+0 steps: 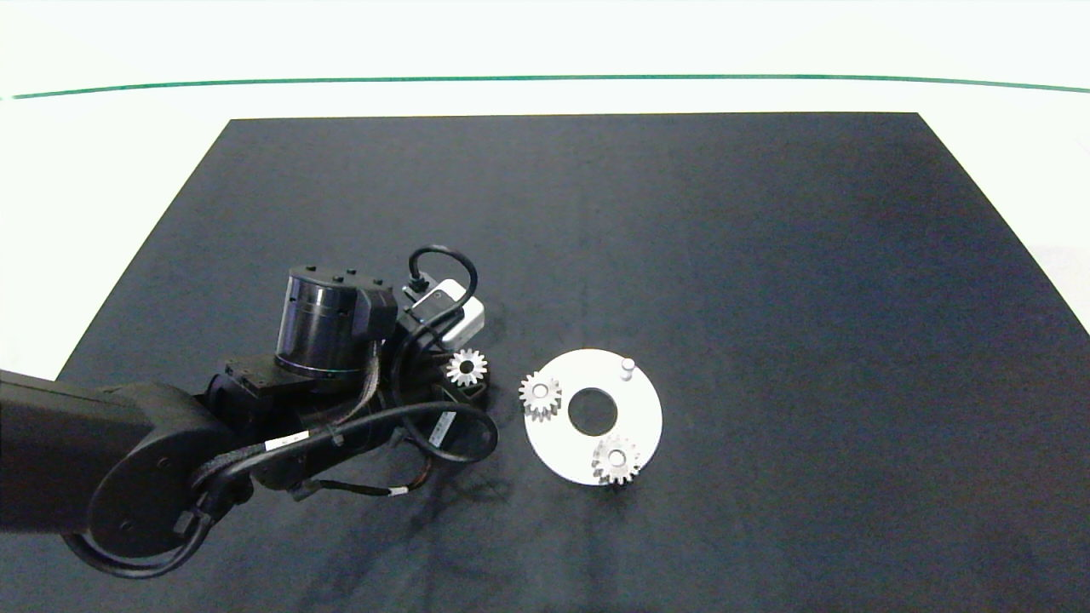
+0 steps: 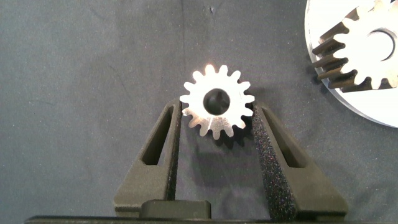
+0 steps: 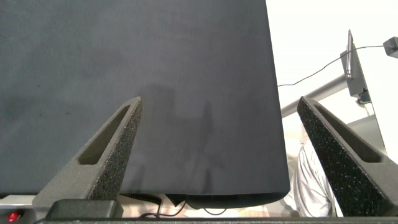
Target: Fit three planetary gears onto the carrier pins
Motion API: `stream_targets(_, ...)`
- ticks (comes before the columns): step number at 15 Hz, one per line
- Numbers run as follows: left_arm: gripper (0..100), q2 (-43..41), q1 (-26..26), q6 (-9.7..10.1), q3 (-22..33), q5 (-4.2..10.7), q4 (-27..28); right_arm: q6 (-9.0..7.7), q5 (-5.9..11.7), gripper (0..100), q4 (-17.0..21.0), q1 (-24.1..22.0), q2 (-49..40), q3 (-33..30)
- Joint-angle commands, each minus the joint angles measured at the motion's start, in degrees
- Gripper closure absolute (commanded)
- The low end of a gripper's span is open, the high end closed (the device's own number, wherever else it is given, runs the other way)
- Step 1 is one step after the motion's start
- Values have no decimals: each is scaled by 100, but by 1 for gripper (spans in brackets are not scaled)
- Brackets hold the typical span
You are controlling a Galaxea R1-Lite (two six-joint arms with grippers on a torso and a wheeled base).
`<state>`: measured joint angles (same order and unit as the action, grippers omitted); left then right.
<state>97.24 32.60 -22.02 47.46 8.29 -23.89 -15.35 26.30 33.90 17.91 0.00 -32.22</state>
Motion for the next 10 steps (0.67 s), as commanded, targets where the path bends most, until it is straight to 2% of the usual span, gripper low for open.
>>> stream_targets(1,85,-4,1,-13,-8,6,-19,-12,16,0,20,2,0,-4)
stream_targets(7,96,5,-17,13,18,-3,-10,-12,16,0,20,2,0,-12)
stream_targets(10,96,-65,-43,4,150,-3,8,-12,16,0,20,2,0,-21)
